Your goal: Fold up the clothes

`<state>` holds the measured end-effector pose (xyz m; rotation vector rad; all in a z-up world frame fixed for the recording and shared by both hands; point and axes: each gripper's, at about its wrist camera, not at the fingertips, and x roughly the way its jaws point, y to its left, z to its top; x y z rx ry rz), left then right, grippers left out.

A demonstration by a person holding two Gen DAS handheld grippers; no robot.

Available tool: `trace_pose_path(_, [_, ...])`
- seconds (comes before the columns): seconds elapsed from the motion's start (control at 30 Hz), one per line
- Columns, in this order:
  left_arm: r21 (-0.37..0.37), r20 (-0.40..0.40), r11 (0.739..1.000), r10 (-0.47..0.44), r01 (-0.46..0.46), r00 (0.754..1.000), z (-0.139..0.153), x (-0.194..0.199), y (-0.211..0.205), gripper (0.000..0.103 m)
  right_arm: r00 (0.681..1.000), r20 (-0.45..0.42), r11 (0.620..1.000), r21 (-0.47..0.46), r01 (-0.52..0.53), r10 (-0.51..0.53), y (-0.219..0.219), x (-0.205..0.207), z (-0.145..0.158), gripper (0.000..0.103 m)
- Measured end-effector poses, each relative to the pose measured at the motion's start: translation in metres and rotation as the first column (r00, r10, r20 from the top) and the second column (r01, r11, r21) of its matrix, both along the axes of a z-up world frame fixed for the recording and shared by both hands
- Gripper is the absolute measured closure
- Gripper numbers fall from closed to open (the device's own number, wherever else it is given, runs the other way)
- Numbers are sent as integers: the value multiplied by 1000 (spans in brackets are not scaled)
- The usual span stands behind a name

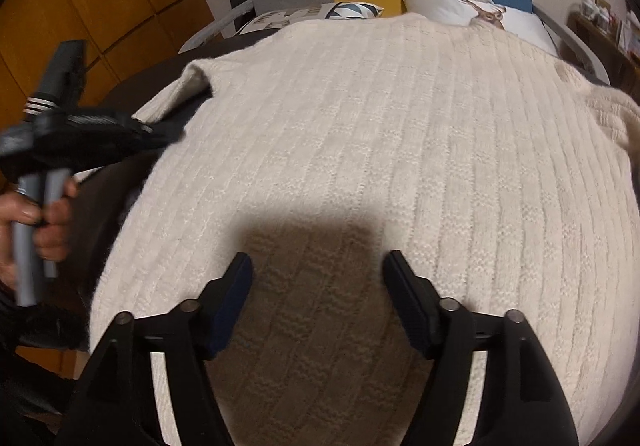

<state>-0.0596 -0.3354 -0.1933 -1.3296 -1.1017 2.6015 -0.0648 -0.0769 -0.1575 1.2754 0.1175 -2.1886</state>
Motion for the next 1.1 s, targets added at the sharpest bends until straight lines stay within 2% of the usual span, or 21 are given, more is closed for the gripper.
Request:
trace_pose_path(0.1, [26, -30, 987, 159, -158, 987, 11, 68, -61, 78, 1000, -8, 1000, 5, -8, 8, -3, 2, -1, 21])
trace_pose_path(0.2, [3, 21, 938, 346, -347, 938, 8, 130, -137, 77, 1000, -7, 999, 38, -21, 21, -10, 1, 0, 20])
trace_pose_path(0.27, [7, 60, 902, 431, -432, 900, 3, 163, -181, 76, 1000, 10, 999, 27, -27, 26, -11, -2, 5, 20])
trace_pose_path(0.33, [23, 84, 880, 472, -475, 878, -3, 174, -211, 76, 999, 15, 999, 7, -34, 34, -13, -6, 12, 20])
trace_pose_path(0.43, [89, 88, 876, 467, -474, 880, -12, 164, -231, 75, 999, 10, 999, -22, -47, 47, -23, -10, 23, 20])
trace_pose_path(0.53, [114, 116, 876, 456, -468, 882, -25, 143, -239, 75, 998, 15, 996, -59, -60, 60, -38, -15, 33, 20])
trace_pose_path(0.7, [101, 160, 879, 449, -467, 879, -42, 130, -241, 75, 995, 1, 992, -77, -98, 98, -69, -18, 45, 20])
trace_pose_path(0.9, [113, 148, 885, 434, -451, 889, -40, 119, -238, 75, 989, -4, 986, -83, -145, 145, -105, -26, 49, 20])
trace_pose_path(0.97, [78, 149, 893, 429, -443, 891, -39, 107, -231, 75, 988, -6, 984, -80, -157, 157, -117, -30, 49, 20])
trace_pose_path(1.03, [-34, 144, 905, 424, -424, 894, -33, 96, -220, 76, 986, -6, 983, -84, -164, 165, -126, -34, 49, 20])
trace_pose_path(1.07, [-92, 144, 905, 424, -415, 894, -31, 92, -215, 80, 986, -4, 982, -89, -168, 168, -130, -35, 49, 20])
trace_pose_path(1.1, [-150, 145, 902, 424, -404, 894, -28, 88, -210, 95, 985, -4, 981, -92, -170, 170, -134, -36, 49, 20])
